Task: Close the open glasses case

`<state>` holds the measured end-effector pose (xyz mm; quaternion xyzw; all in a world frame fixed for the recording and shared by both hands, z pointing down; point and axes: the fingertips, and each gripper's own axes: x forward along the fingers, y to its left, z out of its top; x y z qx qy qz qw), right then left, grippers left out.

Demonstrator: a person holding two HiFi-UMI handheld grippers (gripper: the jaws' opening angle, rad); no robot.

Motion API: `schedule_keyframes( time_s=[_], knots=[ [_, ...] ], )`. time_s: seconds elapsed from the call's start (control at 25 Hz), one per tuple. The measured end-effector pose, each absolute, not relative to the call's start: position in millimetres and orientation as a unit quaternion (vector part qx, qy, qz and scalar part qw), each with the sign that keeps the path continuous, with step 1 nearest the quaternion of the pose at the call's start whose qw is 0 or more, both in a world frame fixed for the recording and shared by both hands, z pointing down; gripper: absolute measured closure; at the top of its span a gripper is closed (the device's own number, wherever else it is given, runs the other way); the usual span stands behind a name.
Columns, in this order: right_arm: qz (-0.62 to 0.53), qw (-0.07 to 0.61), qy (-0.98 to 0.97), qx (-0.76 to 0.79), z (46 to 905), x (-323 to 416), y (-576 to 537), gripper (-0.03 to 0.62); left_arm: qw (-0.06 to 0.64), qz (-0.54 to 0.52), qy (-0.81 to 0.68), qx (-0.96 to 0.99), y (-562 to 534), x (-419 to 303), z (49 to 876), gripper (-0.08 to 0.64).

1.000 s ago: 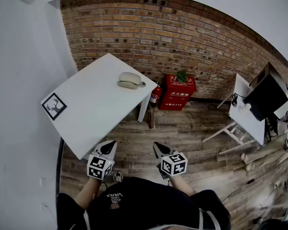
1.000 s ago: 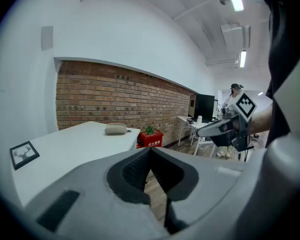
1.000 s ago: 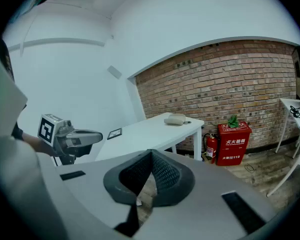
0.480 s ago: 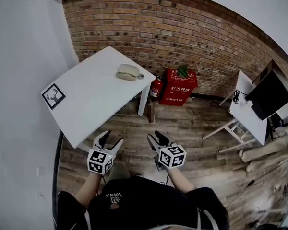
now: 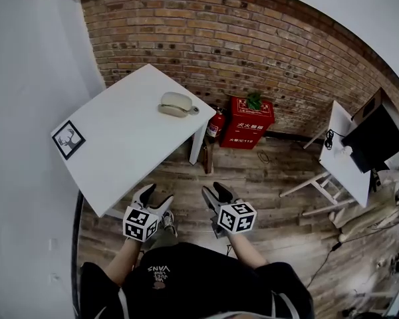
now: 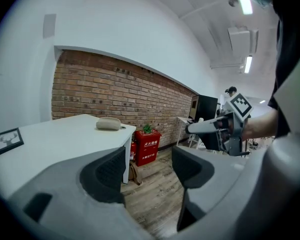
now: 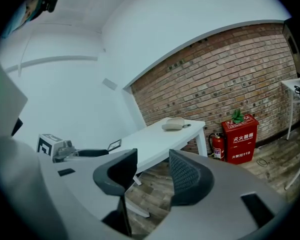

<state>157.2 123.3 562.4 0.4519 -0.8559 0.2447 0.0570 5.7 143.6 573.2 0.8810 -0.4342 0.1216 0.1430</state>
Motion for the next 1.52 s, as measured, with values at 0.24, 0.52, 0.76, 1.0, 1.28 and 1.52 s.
schedule_keyframes(
  time_s=[0.24,0.52,0.76,1.0,1.28,1.52],
  knots=[
    [0.248,0.059,-0.850,0.461,563.3,139.0,46.5,0.413,0.136,0.121,-0.429,0.885,59.4,-14.6,568.7,0.274],
    [0.261,0.054,-0.842,0.470,563.8,108.4,-37.2,0.413,0.130,0.128,-0.410,0.893,-27.3,-34.6,564.4,0.275],
    [0.259,0.059,-0.839,0.475,566.3,93.4,-90.3,0.413,0.136,0.131,-0.404,0.895,-76.0,-46.7,569.8,0.274],
    [0.256,0.068,-0.843,0.468,571.6,94.5,-139.7,0.414,0.156,0.135,-0.418,0.885,-110.8,-54.0,583.5,0.275],
    [0.265,0.098,-0.857,0.432,585.8,96.6,-209.0,0.414,0.182,0.130,-0.473,0.853,-157.5,-63.5,595.1,0.276],
    [0.264,0.121,-0.874,0.390,586.6,90.5,-275.0,0.423,0.190,0.122,-0.529,0.818,-204.5,-71.2,597.5,0.278]
  ],
)
